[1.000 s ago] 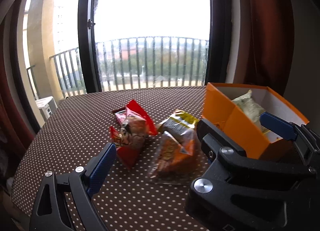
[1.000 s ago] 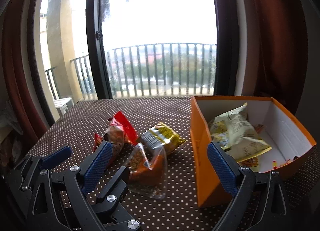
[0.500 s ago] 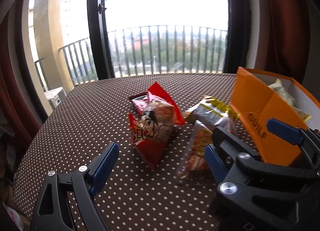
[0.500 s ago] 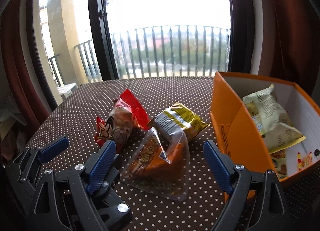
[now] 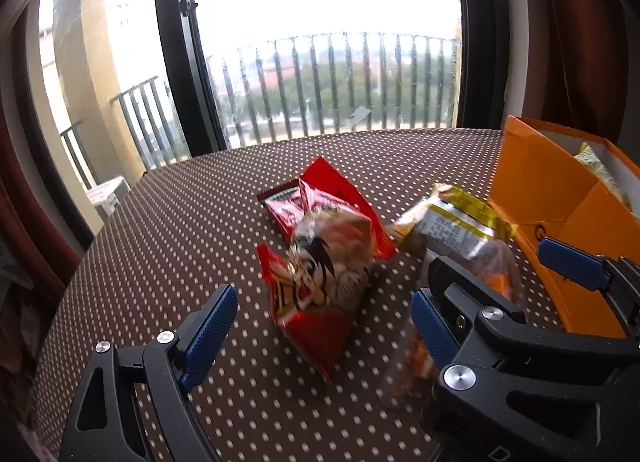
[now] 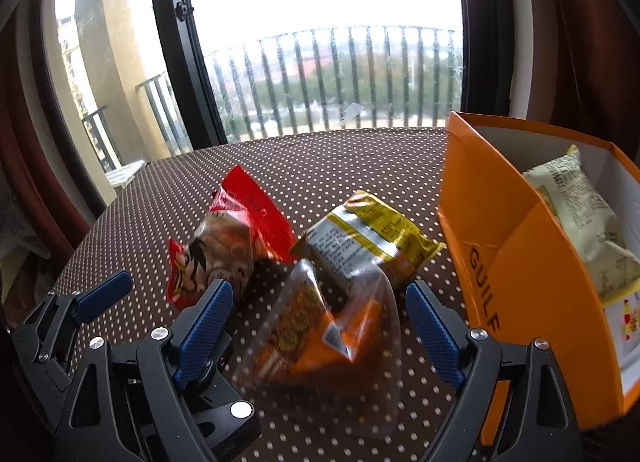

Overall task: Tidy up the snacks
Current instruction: 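Grasp the red cartoon peanut bag with the left tool while the right tool grasps the clear orange bag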

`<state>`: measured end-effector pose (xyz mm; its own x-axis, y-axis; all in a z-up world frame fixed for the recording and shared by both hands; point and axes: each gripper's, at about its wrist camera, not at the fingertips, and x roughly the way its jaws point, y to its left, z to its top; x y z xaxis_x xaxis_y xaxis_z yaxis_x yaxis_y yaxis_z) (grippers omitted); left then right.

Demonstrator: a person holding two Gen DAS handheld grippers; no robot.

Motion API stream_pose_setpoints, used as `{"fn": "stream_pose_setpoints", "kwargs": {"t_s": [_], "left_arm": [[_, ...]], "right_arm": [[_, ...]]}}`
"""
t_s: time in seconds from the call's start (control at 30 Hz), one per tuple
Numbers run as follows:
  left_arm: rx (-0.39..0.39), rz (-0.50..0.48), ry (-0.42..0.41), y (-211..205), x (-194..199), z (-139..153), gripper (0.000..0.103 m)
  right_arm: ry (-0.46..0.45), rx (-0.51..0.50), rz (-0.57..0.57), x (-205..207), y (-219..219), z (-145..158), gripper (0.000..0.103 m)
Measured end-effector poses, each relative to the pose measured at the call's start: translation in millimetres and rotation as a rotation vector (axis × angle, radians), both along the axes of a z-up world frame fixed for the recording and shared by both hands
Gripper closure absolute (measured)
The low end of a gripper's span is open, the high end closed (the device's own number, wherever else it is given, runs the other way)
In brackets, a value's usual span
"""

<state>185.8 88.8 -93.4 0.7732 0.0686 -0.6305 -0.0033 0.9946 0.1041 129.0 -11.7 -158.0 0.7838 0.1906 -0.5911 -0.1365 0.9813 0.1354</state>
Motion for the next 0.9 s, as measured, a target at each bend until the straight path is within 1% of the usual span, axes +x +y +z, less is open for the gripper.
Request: {"fn": "stream_pose_setpoints", "kwargs": {"t_s": [0.2, 0.3, 0.4, 0.47, 0.67, 0.7, 0.77, 0.8, 0.87, 0.9], "left_arm": [[0.025, 0.011, 0.032, 5.0, 27.0, -5.0, 0.012], [0.012, 0.015, 0.059, 8.8, 41.5, -10.1, 0.012], [0.022, 0.009, 0.069, 7.0, 51.5, -14.9, 0.012], [0.028, 0.005, 0.074, 4.0, 56.7, -19.0, 0.012], [0.007, 0.001, 0.109, 4.1, 64.6, -32.1, 0.013], [0.012, 0.005, 0.116, 2.6, 65.2, -34.1, 0.014], [0.027, 0.012, 0.117, 3.2, 64.7, -36.3, 0.026], [0.025, 0.005, 0.116, 2.7, 64.3, -37.3, 0.028], [0.023, -0.001, 0.110, 3.1, 60.0, -36.8, 0.036], [0.024, 0.002, 0.108, 2.1, 58.4, -37.0, 0.038]], "right_arm": [[0.009, 0.014, -0.009, 15.9, 3.4, -0.7, 0.013], [0.027, 0.032, -0.015, 25.2, 3.2, -3.4, 0.013], [0.048, 0.059, -0.023, 32.0, 0.5, -7.6, 0.013], [0.063, 0.055, -0.039, 34.9, -1.6, -9.9, 0.013], [0.090, 0.017, -0.068, 39.0, -4.6, -14.7, 0.013], [0.098, 0.014, -0.073, 39.0, -4.8, -15.9, 0.013], [0.109, 0.010, -0.076, 38.9, -4.9, -15.7, 0.013], [0.112, 0.006, -0.075, 37.9, -4.2, -16.0, 0.013], [0.107, 0.003, -0.077, 34.9, -3.7, -15.3, 0.013], [0.106, 0.003, -0.078, 33.7, -3.4, -15.0, 0.013]]}}
